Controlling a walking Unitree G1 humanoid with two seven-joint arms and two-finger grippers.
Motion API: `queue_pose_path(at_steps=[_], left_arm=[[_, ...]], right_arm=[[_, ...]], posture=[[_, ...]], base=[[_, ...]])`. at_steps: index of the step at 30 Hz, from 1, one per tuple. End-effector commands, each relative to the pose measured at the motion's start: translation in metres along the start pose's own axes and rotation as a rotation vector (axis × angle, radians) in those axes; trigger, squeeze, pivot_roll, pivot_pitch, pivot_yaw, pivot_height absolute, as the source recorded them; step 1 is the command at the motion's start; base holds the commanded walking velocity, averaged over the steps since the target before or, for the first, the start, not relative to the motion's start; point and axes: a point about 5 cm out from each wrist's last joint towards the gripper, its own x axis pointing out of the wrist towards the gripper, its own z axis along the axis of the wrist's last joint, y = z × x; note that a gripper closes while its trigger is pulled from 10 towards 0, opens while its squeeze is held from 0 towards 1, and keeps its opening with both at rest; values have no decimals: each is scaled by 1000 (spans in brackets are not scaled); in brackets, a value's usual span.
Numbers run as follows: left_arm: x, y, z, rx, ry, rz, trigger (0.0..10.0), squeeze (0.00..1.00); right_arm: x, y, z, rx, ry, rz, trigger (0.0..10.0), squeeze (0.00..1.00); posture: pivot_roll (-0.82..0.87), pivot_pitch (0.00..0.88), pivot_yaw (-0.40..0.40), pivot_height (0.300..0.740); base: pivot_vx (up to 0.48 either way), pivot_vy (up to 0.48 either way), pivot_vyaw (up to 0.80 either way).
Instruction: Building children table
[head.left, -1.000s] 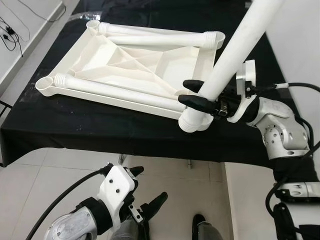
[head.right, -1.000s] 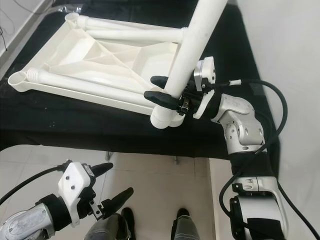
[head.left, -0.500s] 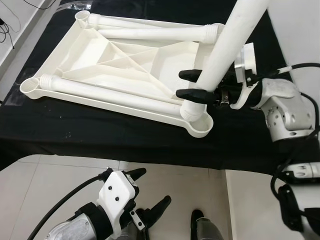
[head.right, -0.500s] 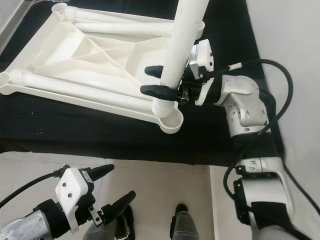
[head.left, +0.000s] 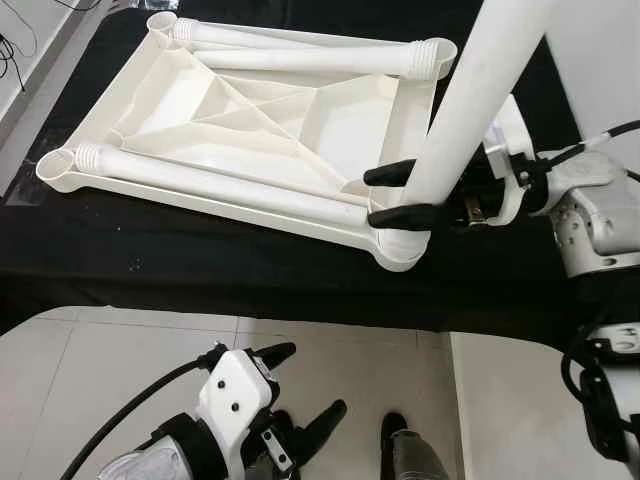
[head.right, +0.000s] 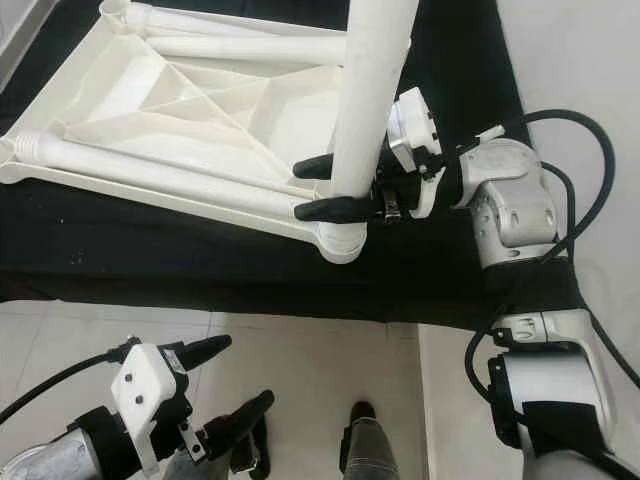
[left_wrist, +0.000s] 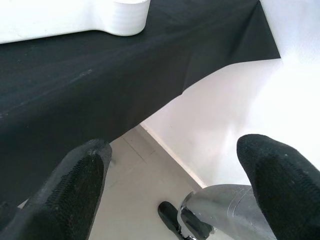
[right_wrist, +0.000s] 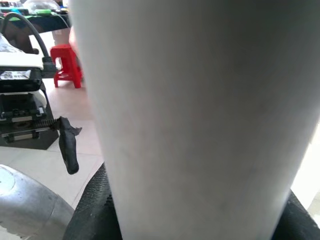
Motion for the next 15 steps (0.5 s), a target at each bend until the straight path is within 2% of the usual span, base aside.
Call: queue_pose_path(at_steps=[1,4,15], left_arm=[[-2,-6,0,-9,-1,-21,10000,0],[-3,-7,1,-9,-4,-21,10000,0],[-3,-8,1,-5,-7,-20,10000,0]], right_arm=[[14,12,-20,81,31,118,10000,0],[24,14,-21,93,49,188,10000,0],[29,0,-15,132,33,197,10000,0]], posture=[[40,414,72,740],[41,412,68,740],[39,418,63,740]], base=[[0,0,0],[0,0,0],[0,0,0]])
